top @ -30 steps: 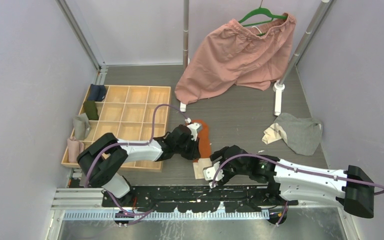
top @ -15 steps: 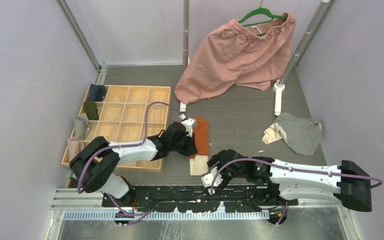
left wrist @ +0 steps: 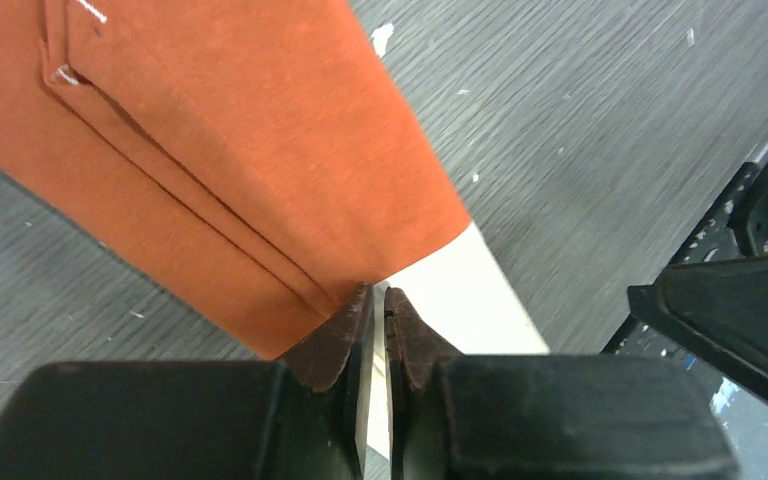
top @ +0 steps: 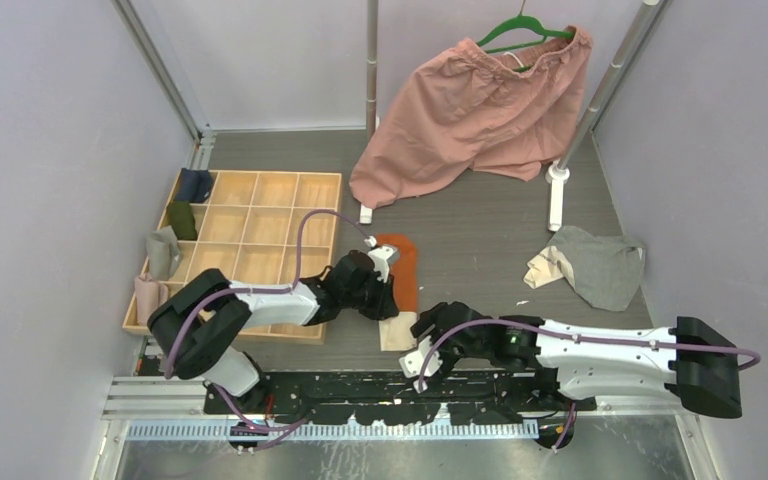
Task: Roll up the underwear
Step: Roll the underwear to the center of the board.
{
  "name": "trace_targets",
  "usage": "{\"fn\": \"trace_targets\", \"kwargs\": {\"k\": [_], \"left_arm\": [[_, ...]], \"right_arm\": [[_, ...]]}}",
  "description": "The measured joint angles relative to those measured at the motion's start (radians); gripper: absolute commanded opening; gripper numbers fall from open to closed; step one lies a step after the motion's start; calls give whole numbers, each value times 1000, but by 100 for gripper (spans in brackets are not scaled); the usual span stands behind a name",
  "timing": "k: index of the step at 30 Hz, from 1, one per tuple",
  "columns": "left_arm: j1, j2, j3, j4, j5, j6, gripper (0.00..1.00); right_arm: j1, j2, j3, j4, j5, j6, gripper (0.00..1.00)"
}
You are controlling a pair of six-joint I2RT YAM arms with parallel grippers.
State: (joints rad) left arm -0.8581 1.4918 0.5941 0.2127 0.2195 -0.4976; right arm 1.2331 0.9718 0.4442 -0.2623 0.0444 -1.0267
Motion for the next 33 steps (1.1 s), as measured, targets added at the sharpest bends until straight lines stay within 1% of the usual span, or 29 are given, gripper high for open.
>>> {"fn": "trace_targets", "kwargs": {"k": [3, 7, 12, 19, 25, 33], "left_arm": [[0, 42, -12, 27, 12, -10, 10], [0, 47, -12, 40, 8, -18, 9], [0, 49, -12, 40, -8, -21, 9], [0, 49, -12, 39, -22, -25, 8], [0, 49, -12, 39, -25, -27, 8], [0, 49, -11, 38, -26, -27, 8]], "right_arm": [[13, 23, 0, 16, 7, 0, 73], [30, 47, 0, 38, 16, 0, 72], [54, 74, -2, 68, 29, 0, 69], [98, 135, -2, 83, 52, -9, 68], [130, 197, -3, 95, 78, -23, 64], [149, 243, -3, 158, 101, -26, 57]]}}
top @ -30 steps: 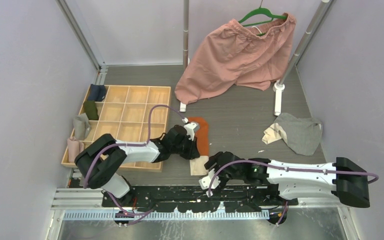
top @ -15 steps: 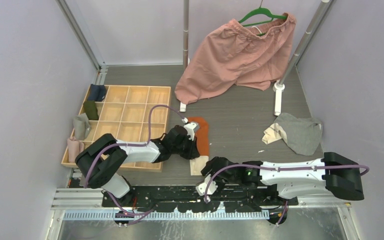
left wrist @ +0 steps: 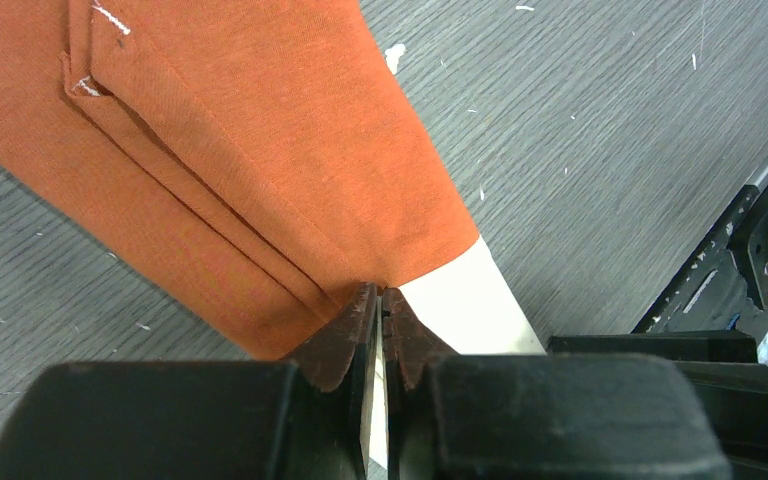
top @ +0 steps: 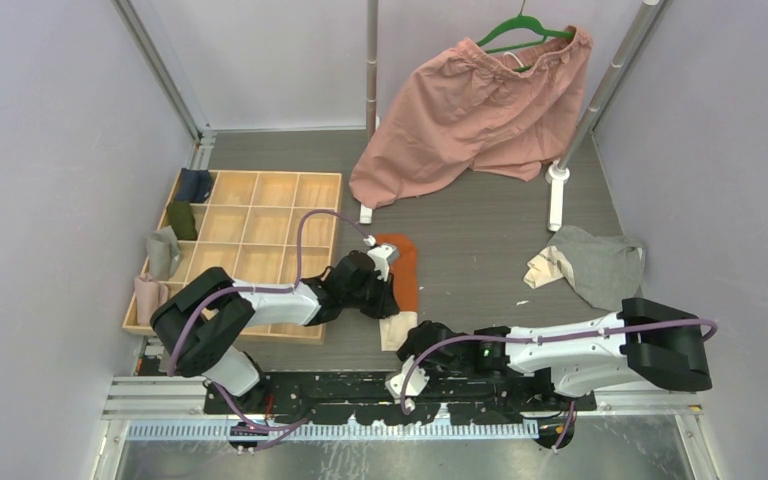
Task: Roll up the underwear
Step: Roll the underwear to the center of the board.
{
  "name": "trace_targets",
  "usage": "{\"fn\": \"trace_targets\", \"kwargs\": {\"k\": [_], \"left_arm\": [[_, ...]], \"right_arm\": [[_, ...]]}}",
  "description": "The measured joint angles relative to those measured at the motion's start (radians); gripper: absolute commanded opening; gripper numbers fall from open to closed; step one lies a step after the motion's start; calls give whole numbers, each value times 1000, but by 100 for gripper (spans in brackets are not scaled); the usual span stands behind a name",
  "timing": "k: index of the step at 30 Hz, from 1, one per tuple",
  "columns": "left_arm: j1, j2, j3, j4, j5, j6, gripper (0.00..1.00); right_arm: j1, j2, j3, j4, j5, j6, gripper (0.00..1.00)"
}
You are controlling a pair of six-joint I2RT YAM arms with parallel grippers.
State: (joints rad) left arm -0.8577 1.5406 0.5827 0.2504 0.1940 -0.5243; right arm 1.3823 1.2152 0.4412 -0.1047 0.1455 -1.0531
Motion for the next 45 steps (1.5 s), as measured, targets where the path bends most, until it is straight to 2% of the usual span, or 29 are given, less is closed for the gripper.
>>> {"fn": "trace_targets", "kwargs": {"k": [17, 26, 31, 35, 45], "left_arm": [[0, 0, 0, 0, 0, 0, 8], [0, 0, 0, 0, 0, 0, 8], [0, 0, 0, 0, 0, -1, 8], [0, 0, 0, 0, 0, -1, 8], [0, 4, 0, 4, 3, -4, 7]], "right_arm": [[2, 106, 32, 90, 39, 12, 48], [4, 149, 41, 120, 51, 68, 25], [4, 167, 52, 120, 75, 152, 14], [4, 179, 65, 119, 103, 240, 1], [-7, 152, 40, 190, 103, 459, 1]]}}
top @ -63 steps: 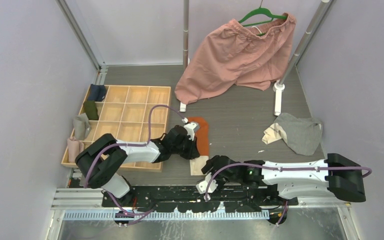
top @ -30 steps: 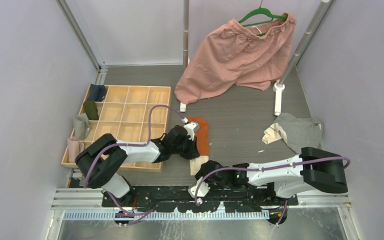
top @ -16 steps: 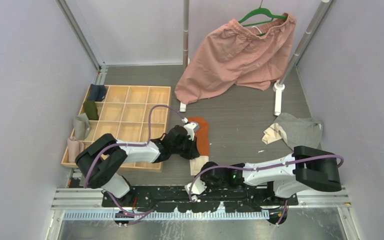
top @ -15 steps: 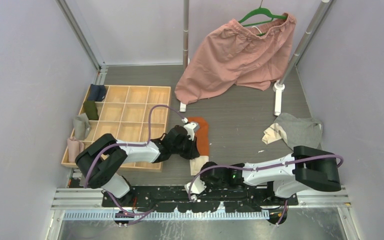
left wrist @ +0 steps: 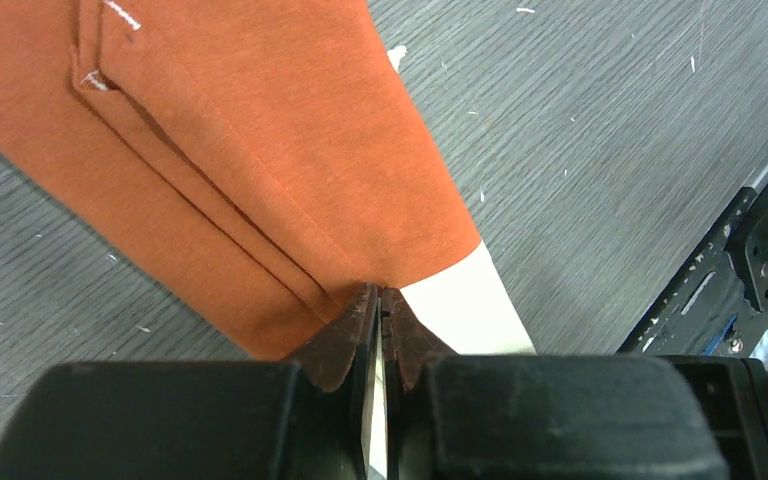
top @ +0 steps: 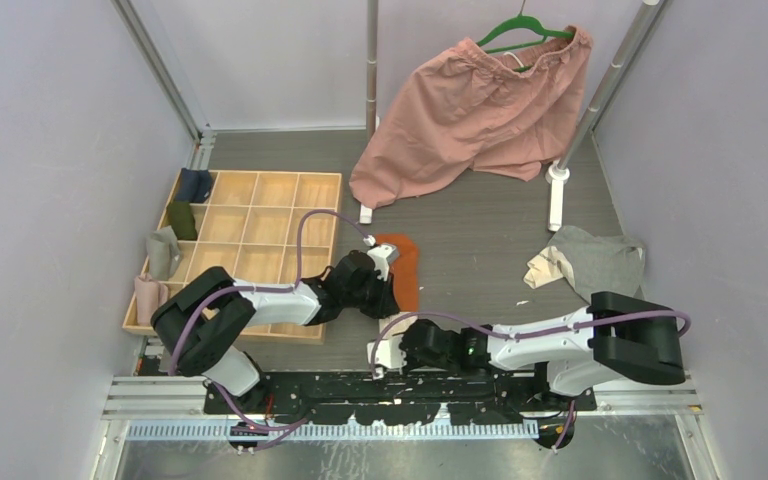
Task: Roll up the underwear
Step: Roll the underwear to the center of the board.
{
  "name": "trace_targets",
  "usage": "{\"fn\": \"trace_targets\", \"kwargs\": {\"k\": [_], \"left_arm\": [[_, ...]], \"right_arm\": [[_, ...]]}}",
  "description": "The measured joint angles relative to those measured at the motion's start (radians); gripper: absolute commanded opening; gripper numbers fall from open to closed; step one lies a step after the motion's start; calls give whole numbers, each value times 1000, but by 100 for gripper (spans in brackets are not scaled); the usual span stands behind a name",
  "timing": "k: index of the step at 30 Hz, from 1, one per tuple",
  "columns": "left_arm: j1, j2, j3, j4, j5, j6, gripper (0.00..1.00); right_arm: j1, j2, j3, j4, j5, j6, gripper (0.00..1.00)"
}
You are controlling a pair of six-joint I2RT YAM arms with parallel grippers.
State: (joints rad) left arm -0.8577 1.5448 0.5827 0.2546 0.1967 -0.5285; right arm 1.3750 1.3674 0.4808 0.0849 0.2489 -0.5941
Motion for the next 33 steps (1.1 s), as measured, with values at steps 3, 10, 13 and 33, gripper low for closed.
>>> {"fn": "trace_targets", "kwargs": {"k": [3, 10, 13, 33], "left_arm": [[0, 2, 0, 2, 5, -6, 7], [0, 7, 2, 4, 7, -14, 7], [0, 7, 2, 4, 7, -14, 7], [0, 22, 15, 6, 17, -13, 7]], "right_arm": [[-16, -11, -4, 17, -21, 65, 1], [-87, -68, -4, 27, -96, 214, 1], [-133, -94, -4, 27, -133, 278, 1], [-336, -82, 78, -81, -332, 632, 1]]}}
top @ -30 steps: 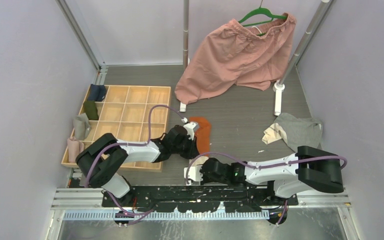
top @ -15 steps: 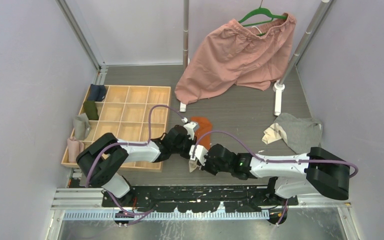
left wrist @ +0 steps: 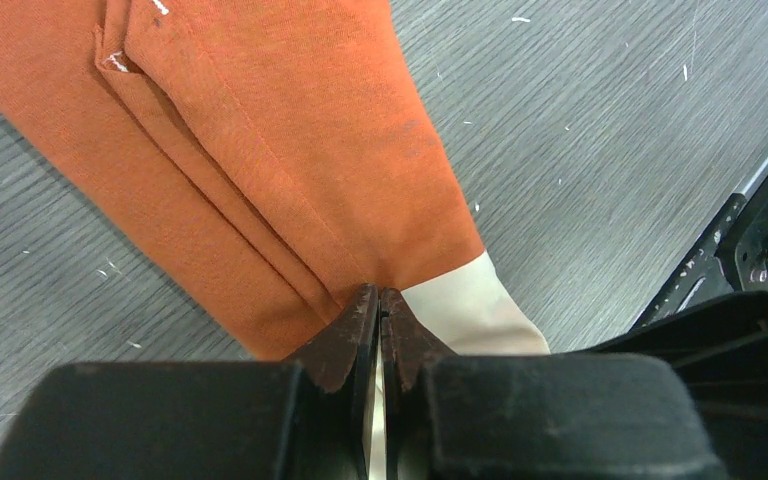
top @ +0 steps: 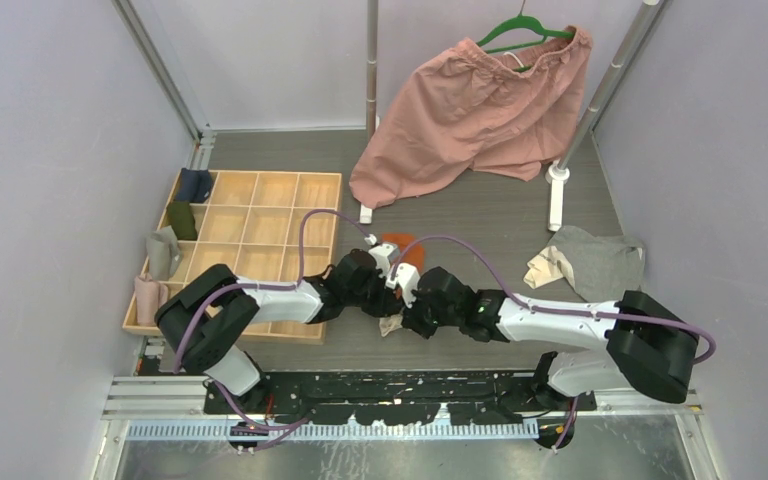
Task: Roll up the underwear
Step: Roll the underwear to the center of the board.
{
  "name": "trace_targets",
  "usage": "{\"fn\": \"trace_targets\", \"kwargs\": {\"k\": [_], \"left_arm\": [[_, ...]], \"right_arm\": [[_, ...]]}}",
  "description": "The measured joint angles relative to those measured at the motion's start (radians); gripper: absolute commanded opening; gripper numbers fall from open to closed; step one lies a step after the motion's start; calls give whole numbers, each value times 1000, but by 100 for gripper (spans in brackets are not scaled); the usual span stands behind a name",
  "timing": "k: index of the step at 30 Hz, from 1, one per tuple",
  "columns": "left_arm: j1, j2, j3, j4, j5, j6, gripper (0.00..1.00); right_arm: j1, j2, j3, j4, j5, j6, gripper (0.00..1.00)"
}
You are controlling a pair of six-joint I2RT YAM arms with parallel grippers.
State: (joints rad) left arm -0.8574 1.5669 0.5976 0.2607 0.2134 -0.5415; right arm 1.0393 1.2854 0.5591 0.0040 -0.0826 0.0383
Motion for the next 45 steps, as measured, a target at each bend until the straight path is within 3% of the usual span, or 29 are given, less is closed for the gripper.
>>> {"fn": "trace_targets", "kwargs": {"k": [13, 32, 45], "left_arm": [[0, 8, 6, 0, 8, 2, 6], [0, -6, 5, -11, -14, -11, 1], [-1, -356, -112, -142, -207, -60, 1]], "right_arm": [[-87, 87, 87, -116, -16, 78, 1], [-95, 137, 89, -103, 6, 101, 1], [-108, 158, 90, -71, 2, 124, 2]]}}
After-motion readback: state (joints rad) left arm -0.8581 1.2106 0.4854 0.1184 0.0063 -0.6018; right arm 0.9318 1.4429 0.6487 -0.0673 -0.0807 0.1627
